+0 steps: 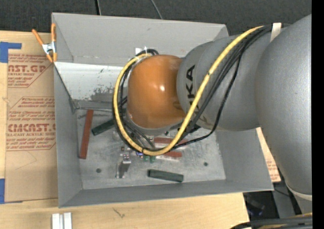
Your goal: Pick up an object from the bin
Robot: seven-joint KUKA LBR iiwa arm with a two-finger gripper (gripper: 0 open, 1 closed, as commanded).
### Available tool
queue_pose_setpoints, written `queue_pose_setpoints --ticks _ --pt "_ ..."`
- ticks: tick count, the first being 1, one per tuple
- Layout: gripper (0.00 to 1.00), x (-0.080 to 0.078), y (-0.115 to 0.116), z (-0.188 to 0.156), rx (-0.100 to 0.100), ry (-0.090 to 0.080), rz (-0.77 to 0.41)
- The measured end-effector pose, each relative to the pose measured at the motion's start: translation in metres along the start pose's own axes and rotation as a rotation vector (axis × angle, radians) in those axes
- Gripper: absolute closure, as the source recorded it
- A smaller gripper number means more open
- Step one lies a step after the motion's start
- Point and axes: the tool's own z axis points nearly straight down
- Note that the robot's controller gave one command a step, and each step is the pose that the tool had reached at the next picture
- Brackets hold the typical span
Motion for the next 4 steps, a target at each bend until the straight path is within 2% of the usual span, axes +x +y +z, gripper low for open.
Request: queue_pose_setpoints --ticks 1,2,3,4 --pt "0.00 0.000 0.000 0.000 0.000 0.000 0.000" --pt "0.00 -0.041 -0.013 0.030 -0.001 -0.006 -0.095" --pt "0.00 -0.060 0.004 0.056 0.001 -0.003 -0.126" --pt "1.00 -0.040 -0.092 0.105 -0.004 -0.013 -0.053"
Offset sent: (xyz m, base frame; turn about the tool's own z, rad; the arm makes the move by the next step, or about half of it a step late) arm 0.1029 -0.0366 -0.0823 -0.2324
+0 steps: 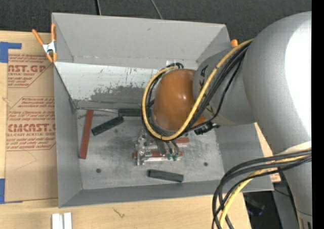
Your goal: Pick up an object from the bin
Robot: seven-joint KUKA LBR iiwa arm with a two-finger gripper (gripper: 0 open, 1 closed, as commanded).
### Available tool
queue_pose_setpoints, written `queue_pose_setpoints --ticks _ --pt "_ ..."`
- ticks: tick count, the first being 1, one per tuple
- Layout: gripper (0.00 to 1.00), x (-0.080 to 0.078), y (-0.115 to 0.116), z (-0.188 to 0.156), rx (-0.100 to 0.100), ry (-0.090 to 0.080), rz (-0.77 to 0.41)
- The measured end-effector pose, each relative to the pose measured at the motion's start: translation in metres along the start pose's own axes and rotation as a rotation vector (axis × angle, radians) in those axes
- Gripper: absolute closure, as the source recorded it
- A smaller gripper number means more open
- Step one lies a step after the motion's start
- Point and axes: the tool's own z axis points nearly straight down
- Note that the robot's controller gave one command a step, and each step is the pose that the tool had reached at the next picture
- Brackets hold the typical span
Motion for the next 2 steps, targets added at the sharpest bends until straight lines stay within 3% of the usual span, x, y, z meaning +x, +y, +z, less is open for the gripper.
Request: queue_pose_setpoints --ticks 1,2 --pt "1.00 0.000 0.000 0.000 0.000 0.000 0.000" --pt "1.00 -0.009 -0.019 -0.200 0.006 0.015 0.001"
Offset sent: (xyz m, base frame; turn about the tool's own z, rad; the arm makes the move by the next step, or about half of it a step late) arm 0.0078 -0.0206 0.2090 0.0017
